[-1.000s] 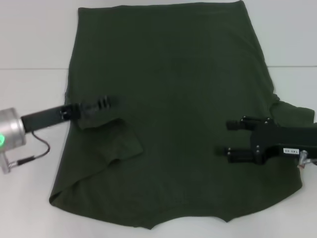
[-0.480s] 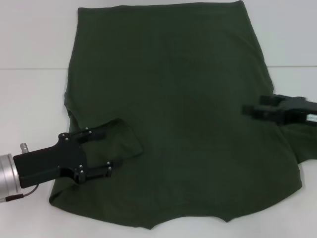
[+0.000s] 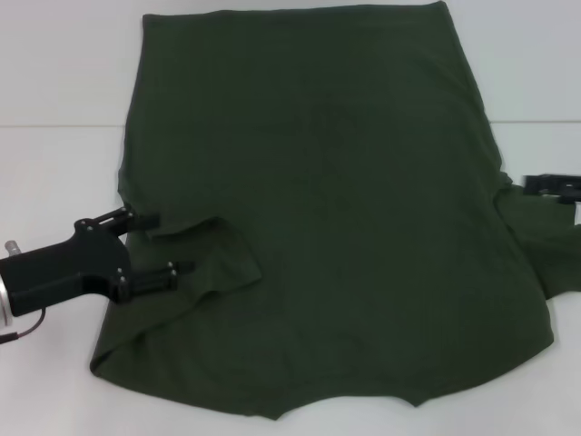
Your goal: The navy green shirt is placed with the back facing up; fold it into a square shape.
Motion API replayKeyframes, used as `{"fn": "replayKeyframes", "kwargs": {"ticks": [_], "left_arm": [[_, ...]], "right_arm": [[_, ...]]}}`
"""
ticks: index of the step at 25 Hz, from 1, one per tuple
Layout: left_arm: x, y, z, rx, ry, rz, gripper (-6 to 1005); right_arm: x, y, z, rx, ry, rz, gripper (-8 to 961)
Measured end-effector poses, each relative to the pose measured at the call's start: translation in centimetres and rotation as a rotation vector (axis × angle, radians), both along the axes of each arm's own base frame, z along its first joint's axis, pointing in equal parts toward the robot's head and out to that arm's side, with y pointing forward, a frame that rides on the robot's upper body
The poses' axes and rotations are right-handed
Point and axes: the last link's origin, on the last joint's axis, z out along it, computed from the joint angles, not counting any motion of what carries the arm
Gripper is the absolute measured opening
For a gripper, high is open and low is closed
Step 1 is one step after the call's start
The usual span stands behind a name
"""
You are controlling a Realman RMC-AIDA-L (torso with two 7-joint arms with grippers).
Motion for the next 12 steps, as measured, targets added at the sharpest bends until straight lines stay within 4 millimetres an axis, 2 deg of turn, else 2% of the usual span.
{"fn": "replayKeyframes", "kwargs": {"ticks": [6, 12], "left_arm": [[0.7, -0.8, -1.0, -0.069, 0.041, -0.088, 864], [1.1, -1.2, -1.5, -0.09, 0.032, -0.113, 868]], "right_arm": [[0.7, -0.4, 3.9, -0.104, -0.011, -0.191, 883], [2.0, 0.3, 5.7, -0.111, -0.176, -0.322, 882]]}}
